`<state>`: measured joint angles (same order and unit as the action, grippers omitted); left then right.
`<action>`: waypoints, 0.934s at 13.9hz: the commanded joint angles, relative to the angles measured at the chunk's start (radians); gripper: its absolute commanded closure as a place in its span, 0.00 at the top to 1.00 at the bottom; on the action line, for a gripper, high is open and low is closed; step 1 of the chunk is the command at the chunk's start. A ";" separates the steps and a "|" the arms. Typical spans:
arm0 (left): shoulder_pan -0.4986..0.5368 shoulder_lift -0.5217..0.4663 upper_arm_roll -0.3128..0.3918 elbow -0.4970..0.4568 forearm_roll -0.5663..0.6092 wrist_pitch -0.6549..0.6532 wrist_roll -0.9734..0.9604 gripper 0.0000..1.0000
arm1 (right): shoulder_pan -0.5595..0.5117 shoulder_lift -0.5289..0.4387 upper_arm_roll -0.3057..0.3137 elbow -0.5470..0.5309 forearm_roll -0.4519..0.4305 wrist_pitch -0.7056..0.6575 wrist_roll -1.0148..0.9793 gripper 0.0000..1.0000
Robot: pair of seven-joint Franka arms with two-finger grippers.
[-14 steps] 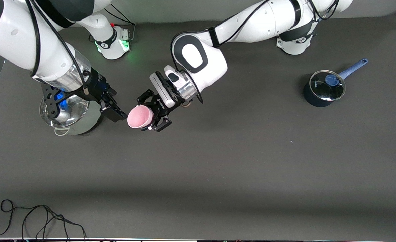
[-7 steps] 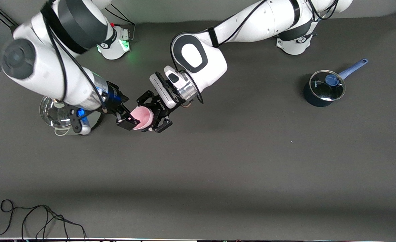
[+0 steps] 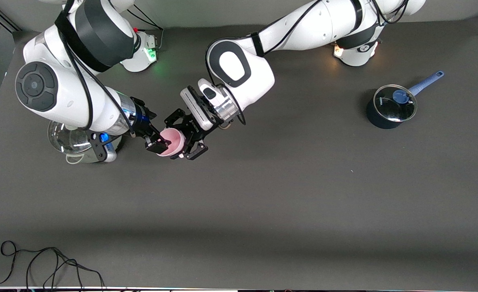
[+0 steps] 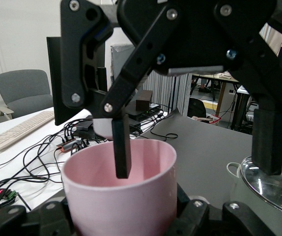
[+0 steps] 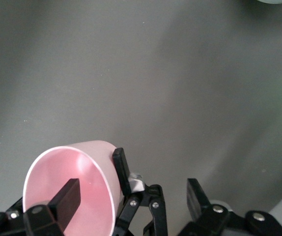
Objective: Transfer pink cup from left to right arm
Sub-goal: 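Reach the right gripper to the pink cup held by the left gripper, then close the right gripper on the pink cup base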
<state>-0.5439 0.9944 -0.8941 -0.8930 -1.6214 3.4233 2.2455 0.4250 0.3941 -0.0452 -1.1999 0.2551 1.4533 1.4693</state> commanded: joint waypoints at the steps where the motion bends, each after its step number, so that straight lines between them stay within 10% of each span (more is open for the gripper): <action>1: -0.019 -0.020 0.023 0.011 -0.018 0.011 -0.014 0.00 | 0.001 -0.004 -0.004 0.023 0.021 -0.036 0.019 0.90; 13: -0.019 -0.019 0.024 0.009 -0.008 0.011 -0.015 0.00 | 0.001 -0.001 0.007 0.042 0.009 -0.039 0.016 0.22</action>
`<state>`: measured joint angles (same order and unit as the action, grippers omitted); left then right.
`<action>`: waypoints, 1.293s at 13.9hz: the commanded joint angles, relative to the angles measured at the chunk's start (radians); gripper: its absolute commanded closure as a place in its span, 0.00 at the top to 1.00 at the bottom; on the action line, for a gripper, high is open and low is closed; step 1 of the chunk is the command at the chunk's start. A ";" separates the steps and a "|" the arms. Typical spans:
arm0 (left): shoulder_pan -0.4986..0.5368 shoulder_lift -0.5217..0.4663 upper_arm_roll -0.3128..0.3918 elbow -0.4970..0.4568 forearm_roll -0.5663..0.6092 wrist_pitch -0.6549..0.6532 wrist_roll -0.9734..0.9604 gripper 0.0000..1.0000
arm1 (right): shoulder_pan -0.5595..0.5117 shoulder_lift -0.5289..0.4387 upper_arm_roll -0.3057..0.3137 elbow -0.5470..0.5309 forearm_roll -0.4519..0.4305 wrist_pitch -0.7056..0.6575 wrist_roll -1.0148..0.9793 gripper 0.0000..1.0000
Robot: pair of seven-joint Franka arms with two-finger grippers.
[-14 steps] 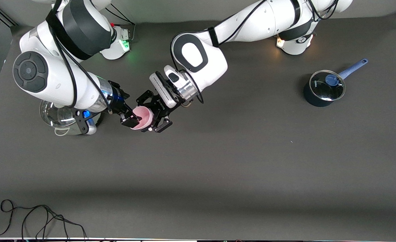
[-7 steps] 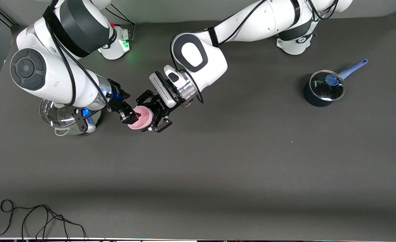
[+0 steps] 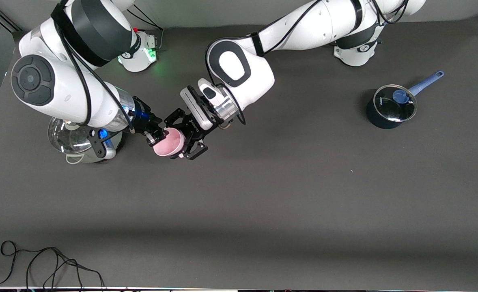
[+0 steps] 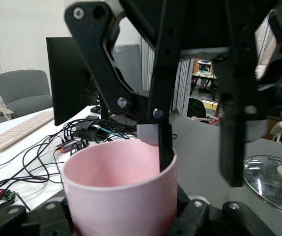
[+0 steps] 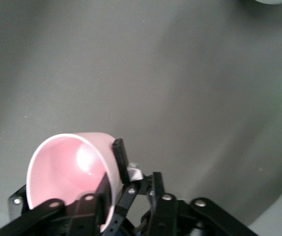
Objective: Transfer pink cup from left to right arm
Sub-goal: 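Close the right gripper on the pink cup base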
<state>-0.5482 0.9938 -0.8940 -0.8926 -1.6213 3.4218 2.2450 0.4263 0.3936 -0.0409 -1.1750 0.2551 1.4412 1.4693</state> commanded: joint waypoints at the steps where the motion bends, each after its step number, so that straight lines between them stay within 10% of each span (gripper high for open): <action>1: -0.013 -0.020 0.024 0.009 -0.006 0.013 -0.015 0.00 | 0.000 0.001 0.003 0.018 0.009 -0.027 0.016 0.16; 10: -0.012 -0.021 0.032 0.009 0.003 0.014 -0.013 0.00 | 0.000 0.002 0.003 0.028 -0.008 -0.022 -0.006 0.00; 12: -0.015 -0.027 0.064 0.009 0.049 0.013 -0.015 0.89 | 0.000 0.004 0.003 0.029 -0.013 -0.016 -0.018 0.00; 18: -0.012 -0.032 0.056 0.004 0.055 0.011 -0.019 1.00 | 0.000 0.056 0.001 0.109 -0.095 -0.013 -0.089 0.00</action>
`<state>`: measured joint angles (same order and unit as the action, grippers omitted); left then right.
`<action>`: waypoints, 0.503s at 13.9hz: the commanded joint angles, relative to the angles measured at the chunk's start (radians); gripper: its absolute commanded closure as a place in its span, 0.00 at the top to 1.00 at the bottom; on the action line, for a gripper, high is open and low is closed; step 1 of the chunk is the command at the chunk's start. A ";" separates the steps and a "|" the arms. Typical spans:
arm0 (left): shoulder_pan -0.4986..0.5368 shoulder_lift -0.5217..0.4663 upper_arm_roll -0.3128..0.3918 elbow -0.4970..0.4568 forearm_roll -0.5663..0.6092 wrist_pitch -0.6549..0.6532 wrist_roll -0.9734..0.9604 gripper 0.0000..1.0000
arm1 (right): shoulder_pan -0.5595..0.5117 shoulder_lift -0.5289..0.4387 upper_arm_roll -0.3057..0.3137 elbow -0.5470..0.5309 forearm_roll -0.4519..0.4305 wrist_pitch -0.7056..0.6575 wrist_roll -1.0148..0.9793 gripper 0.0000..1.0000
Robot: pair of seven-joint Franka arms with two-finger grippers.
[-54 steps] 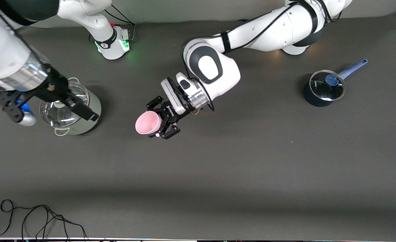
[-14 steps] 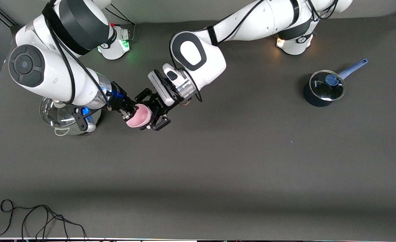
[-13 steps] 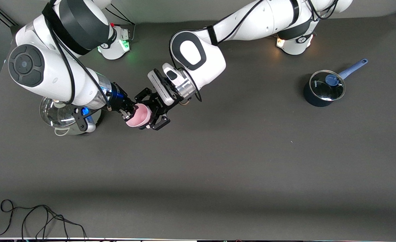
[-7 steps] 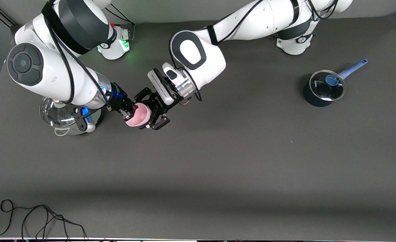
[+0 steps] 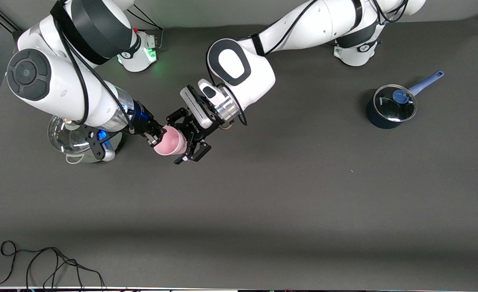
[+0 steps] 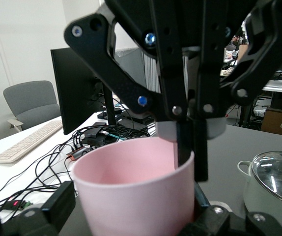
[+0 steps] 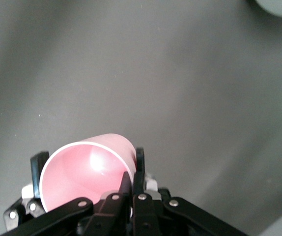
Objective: Transfer pink cup from left to right arm
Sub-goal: 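Close the right gripper on the pink cup base, then open the left gripper and withdraw while the right gripper pulls the cup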
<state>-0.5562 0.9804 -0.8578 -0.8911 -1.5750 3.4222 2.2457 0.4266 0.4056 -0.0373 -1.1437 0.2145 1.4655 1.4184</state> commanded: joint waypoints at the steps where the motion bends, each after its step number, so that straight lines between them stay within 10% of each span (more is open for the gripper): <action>1: -0.002 -0.019 0.020 0.003 0.009 0.011 -0.020 1.00 | -0.002 0.054 -0.003 0.093 -0.073 -0.036 -0.058 0.00; 7: 0.088 -0.051 0.022 -0.079 0.050 -0.003 -0.008 1.00 | -0.096 0.059 -0.021 0.105 -0.158 0.023 -0.325 0.00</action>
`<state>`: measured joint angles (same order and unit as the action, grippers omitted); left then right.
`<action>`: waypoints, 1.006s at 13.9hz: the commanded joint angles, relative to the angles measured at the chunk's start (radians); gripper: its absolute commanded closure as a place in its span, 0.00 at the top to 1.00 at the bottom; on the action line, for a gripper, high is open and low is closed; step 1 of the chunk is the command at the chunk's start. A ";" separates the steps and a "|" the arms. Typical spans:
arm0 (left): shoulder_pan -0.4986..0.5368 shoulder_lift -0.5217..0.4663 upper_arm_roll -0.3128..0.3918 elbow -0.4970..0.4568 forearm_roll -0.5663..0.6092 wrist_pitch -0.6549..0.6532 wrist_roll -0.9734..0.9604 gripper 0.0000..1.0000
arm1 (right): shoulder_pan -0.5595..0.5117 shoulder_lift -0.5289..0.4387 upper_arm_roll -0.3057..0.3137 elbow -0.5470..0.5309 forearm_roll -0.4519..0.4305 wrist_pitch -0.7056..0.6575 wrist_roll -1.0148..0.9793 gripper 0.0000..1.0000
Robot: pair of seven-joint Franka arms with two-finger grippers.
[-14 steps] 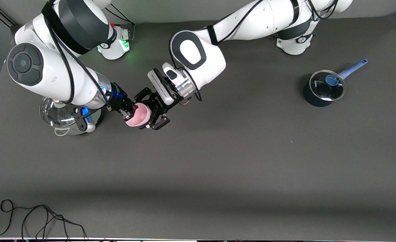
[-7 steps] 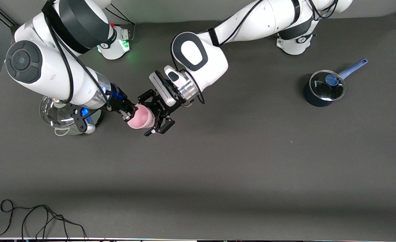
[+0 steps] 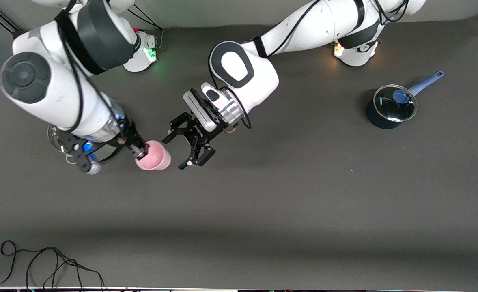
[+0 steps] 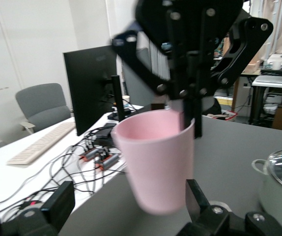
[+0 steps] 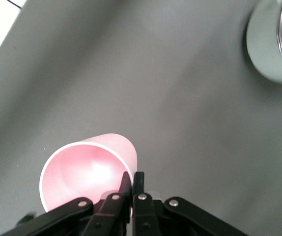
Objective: Transfer pink cup from left to right arm
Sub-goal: 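Open the left gripper and withdraw while the right gripper pulls the cup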
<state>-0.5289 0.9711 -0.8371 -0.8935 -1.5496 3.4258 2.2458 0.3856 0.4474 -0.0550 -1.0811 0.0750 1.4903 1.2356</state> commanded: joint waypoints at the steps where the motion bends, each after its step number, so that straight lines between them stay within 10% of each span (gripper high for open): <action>1: 0.093 -0.061 -0.005 -0.123 0.037 -0.014 -0.006 1.00 | -0.089 0.014 -0.005 0.043 -0.035 -0.002 -0.268 0.00; 9: 0.311 -0.120 -0.005 -0.314 0.169 -0.272 -0.005 1.00 | -0.480 0.008 -0.008 0.030 -0.050 -0.009 -1.310 0.00; 14: 0.486 -0.163 -0.001 -0.435 0.246 -0.529 -0.006 1.00 | -0.586 0.045 -0.009 -0.041 -0.052 0.141 -1.489 0.00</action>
<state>-0.1205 0.8767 -0.8396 -1.2215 -1.3185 2.9791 2.2481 -0.2006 0.4712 -0.0720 -1.0831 0.0391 1.5414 -0.2309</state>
